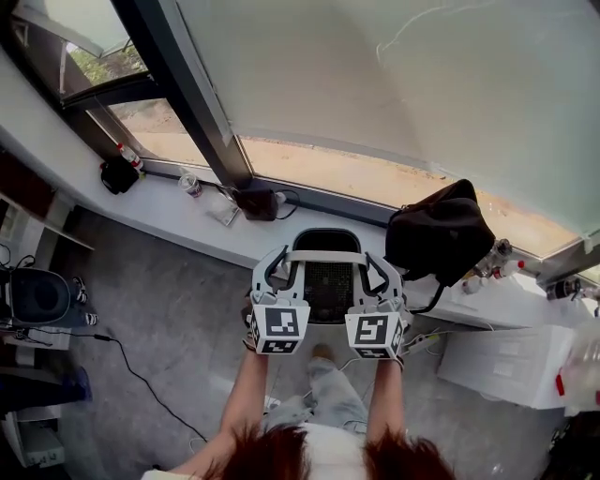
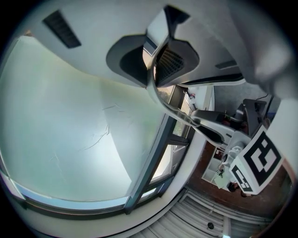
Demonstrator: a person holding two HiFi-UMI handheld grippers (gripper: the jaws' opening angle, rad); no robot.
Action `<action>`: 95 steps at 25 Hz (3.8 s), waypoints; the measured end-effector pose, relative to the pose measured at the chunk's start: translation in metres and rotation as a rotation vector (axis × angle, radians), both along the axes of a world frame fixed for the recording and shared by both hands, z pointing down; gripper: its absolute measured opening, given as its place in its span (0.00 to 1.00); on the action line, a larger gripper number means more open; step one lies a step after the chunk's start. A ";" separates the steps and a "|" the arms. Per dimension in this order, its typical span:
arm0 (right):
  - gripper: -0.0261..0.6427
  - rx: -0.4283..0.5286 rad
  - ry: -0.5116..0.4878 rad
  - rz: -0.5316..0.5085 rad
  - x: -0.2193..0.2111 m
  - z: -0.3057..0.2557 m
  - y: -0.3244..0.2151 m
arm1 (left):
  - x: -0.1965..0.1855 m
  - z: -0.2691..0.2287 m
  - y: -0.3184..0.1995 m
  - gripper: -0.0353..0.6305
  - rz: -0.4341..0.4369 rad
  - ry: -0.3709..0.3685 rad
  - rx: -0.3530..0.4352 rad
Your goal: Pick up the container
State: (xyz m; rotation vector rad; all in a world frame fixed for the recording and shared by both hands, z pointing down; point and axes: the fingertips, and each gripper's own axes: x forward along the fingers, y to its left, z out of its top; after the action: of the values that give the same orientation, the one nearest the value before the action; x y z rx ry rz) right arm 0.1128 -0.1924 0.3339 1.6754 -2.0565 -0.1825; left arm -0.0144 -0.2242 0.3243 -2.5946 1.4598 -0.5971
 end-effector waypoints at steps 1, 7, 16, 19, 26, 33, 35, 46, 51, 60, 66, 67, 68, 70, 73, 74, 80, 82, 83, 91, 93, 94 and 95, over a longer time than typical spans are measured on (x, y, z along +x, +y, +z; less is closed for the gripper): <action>0.14 0.008 0.003 0.000 -0.002 -0.006 0.002 | -0.002 -0.006 0.002 0.22 -0.002 0.003 0.008; 0.14 0.055 -0.006 0.010 -0.010 -0.040 0.023 | -0.010 -0.041 0.024 0.22 -0.002 0.009 0.040; 0.14 0.124 0.013 0.013 -0.022 -0.086 0.057 | -0.022 -0.083 0.057 0.22 0.001 0.050 0.085; 0.14 0.148 0.011 0.028 -0.026 -0.099 0.069 | -0.028 -0.096 0.069 0.22 -0.007 0.067 0.096; 0.14 0.212 0.006 -0.003 -0.043 -0.126 0.099 | -0.043 -0.124 0.103 0.22 -0.011 0.084 0.145; 0.14 0.265 0.015 -0.028 -0.055 -0.149 0.130 | -0.053 -0.146 0.134 0.22 -0.008 0.102 0.184; 0.14 0.281 0.017 -0.027 -0.056 -0.155 0.141 | -0.054 -0.151 0.146 0.22 -0.005 0.110 0.194; 0.14 0.330 0.016 -0.030 -0.073 -0.177 0.203 | -0.072 -0.170 0.209 0.22 -0.005 0.140 0.219; 0.14 0.343 0.010 -0.036 -0.083 -0.182 0.231 | -0.082 -0.176 0.239 0.22 -0.012 0.145 0.235; 0.14 0.373 0.019 -0.046 -0.097 -0.196 0.273 | -0.096 -0.190 0.280 0.22 -0.018 0.148 0.262; 0.14 0.388 0.021 -0.050 -0.101 -0.205 0.294 | -0.101 -0.199 0.302 0.22 -0.022 0.150 0.277; 0.14 0.392 0.022 -0.050 -0.102 -0.207 0.297 | -0.102 -0.201 0.305 0.22 -0.021 0.150 0.278; 0.14 0.396 0.024 -0.050 -0.103 -0.209 0.301 | -0.103 -0.202 0.308 0.22 -0.017 0.151 0.279; 0.14 0.404 0.028 -0.051 -0.104 -0.213 0.307 | -0.104 -0.206 0.314 0.22 -0.010 0.153 0.281; 0.14 0.412 0.039 -0.055 -0.106 -0.216 0.317 | -0.106 -0.208 0.324 0.22 -0.007 0.157 0.285; 0.14 0.414 0.041 -0.056 -0.106 -0.216 0.320 | -0.106 -0.209 0.327 0.22 -0.006 0.158 0.287; 0.14 0.425 0.044 -0.060 -0.107 -0.221 0.337 | -0.106 -0.215 0.343 0.22 0.000 0.157 0.301; 0.14 0.429 0.048 -0.064 -0.107 -0.223 0.342 | -0.106 -0.217 0.348 0.22 -0.002 0.160 0.306; 0.14 0.432 0.049 -0.065 -0.107 -0.224 0.344 | -0.106 -0.218 0.350 0.22 -0.004 0.163 0.308; 0.14 0.446 0.068 -0.073 -0.109 -0.230 0.359 | -0.108 -0.220 0.365 0.22 -0.007 0.179 0.312; 0.14 0.448 0.069 -0.071 -0.109 -0.230 0.362 | -0.108 -0.220 0.369 0.22 -0.002 0.177 0.313; 0.14 0.450 0.067 -0.070 -0.110 -0.231 0.364 | -0.108 -0.220 0.370 0.22 0.000 0.176 0.314; 0.14 0.451 0.065 -0.069 -0.110 -0.231 0.365 | -0.108 -0.221 0.371 0.22 0.000 0.175 0.315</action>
State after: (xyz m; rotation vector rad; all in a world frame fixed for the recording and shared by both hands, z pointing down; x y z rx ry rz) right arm 0.0030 0.1724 0.1028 1.8177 -2.1344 -0.7632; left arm -0.1229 0.1471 0.1037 -2.4462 1.4634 -0.1258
